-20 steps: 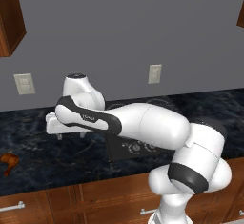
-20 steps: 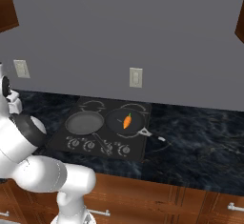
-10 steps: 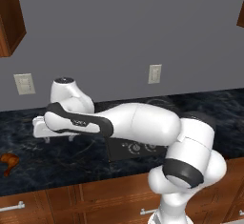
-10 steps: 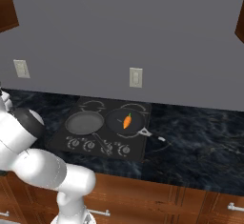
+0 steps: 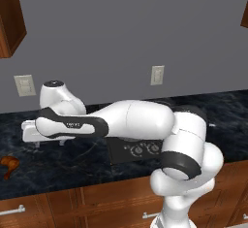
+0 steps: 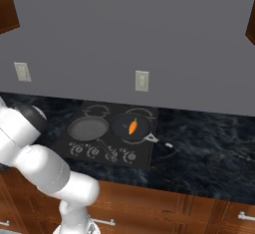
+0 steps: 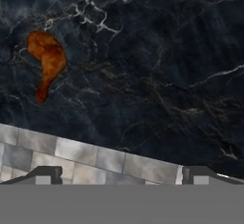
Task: Place both pans onto different burners. Then place the carrot and the chicken drumstick on different pans.
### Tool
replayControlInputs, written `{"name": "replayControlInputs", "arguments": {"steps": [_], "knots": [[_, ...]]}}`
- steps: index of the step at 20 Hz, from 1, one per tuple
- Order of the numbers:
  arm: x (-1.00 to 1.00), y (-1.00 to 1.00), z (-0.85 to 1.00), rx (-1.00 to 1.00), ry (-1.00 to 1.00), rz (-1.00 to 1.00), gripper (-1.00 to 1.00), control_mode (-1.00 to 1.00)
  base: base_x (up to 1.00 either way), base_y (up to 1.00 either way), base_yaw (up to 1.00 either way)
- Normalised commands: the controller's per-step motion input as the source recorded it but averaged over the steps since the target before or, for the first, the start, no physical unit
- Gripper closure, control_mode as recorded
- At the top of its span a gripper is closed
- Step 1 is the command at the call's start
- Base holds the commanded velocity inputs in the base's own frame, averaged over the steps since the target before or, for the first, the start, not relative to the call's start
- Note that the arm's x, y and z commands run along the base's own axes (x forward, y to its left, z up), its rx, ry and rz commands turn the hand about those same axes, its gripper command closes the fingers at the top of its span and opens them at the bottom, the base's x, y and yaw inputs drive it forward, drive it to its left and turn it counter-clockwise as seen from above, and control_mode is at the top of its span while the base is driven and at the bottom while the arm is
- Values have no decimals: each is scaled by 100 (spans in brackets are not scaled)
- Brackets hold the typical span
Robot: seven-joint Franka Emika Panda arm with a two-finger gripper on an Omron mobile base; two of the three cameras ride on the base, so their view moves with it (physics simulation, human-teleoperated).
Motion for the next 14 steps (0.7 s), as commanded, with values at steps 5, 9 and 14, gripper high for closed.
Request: {"name": "replayControlInputs", "arguments": {"steps": [5, 9, 14], "knots": [[1, 30, 0, 0, 0, 0, -100, -100, 0, 0, 0], [0, 36, 0, 0, 0, 0, -100, -100, 0, 0, 0], [6, 30, -6, 0, 0, 0, -100, -100, 0, 0, 0]]}}
